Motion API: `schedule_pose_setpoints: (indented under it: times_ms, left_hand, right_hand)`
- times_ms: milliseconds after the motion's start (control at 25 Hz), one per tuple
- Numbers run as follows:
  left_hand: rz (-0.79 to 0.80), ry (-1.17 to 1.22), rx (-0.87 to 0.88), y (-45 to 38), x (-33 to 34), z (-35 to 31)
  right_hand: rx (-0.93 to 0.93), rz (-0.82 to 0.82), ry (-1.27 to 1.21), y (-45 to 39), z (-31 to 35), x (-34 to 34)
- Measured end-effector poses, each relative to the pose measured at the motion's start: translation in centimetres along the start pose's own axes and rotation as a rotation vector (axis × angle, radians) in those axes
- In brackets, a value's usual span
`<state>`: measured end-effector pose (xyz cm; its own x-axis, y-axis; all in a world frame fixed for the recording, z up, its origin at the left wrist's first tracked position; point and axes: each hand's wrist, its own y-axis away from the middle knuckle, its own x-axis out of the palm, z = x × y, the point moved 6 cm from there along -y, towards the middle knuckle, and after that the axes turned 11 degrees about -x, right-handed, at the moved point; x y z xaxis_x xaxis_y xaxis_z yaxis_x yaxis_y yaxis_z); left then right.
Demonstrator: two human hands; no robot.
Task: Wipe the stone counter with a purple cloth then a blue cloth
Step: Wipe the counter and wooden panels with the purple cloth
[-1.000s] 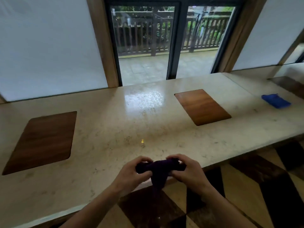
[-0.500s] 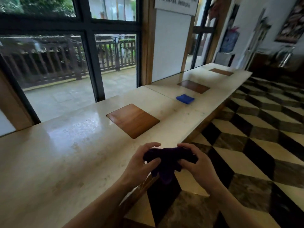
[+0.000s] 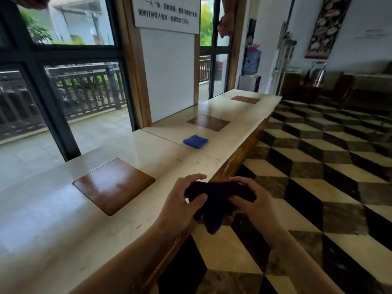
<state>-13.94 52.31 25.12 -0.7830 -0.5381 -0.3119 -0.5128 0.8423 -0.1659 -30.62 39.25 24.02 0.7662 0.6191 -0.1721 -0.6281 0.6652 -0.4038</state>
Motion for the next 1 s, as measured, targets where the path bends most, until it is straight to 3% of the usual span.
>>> schedule_pose_setpoints:
  times_ms: [440, 1000]
  left_hand:
    - [0.059, 0.142, -0.048, -14.0, 9.0, 0.3]
    - [0.025, 0.186, -0.148, -40.2, 11.0, 7.3]
  right_hand:
    - [0.030, -0.102, 0.060, -9.8, -6.7, -9.0]
    - [0.155, -0.072, 0.125, -33.5, -19.6, -12.8]
